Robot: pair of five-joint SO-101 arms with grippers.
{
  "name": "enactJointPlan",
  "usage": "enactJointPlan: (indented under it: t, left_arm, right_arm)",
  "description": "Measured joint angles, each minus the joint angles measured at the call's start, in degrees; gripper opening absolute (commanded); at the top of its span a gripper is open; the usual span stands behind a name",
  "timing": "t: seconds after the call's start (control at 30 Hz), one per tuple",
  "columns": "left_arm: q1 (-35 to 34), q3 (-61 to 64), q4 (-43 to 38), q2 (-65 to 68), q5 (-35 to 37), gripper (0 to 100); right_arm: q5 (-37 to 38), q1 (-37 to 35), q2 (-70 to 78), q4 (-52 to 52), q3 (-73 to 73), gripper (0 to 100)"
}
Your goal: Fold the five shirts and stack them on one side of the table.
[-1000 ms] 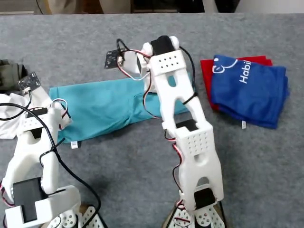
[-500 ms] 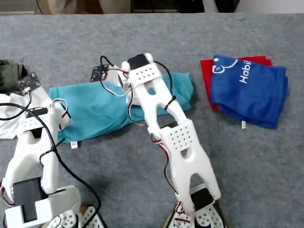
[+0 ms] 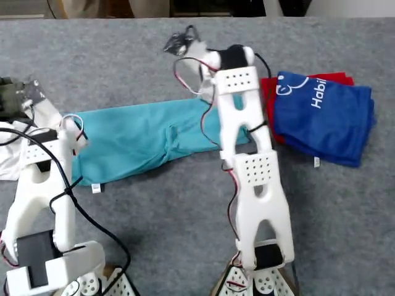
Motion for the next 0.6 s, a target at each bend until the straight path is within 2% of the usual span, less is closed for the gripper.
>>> enactJointPlan:
  t: [0.1,0.2,0.27,0.43,0.6]
  left_arm:
    - [0.88,-1.49,-10.37,7.21,-0.18,2]
    - [0.62,-6.59,-13.45,16.00,0.00,2]
    - [0.44,-11.96,-9.67,21.54,0.00,2]
    - [0.18,-29.63,8.70,31.74,-0.26,2]
    - [-0.26,-33.93,12.04,33.85,0.00,2]
  right_arm:
    - [-1.49,1.58,4.84,-4.40,0.00,0.2]
    - [-1.93,2.81,8.97,-5.63,0.00,0.2]
    - [-2.11,3.60,9.76,-6.77,-0.09,0.2]
    - [-2.11,5.63,10.20,-7.47,-0.53,0.2]
    - [-2.20,6.42,10.02,-7.30,-0.53,0.2]
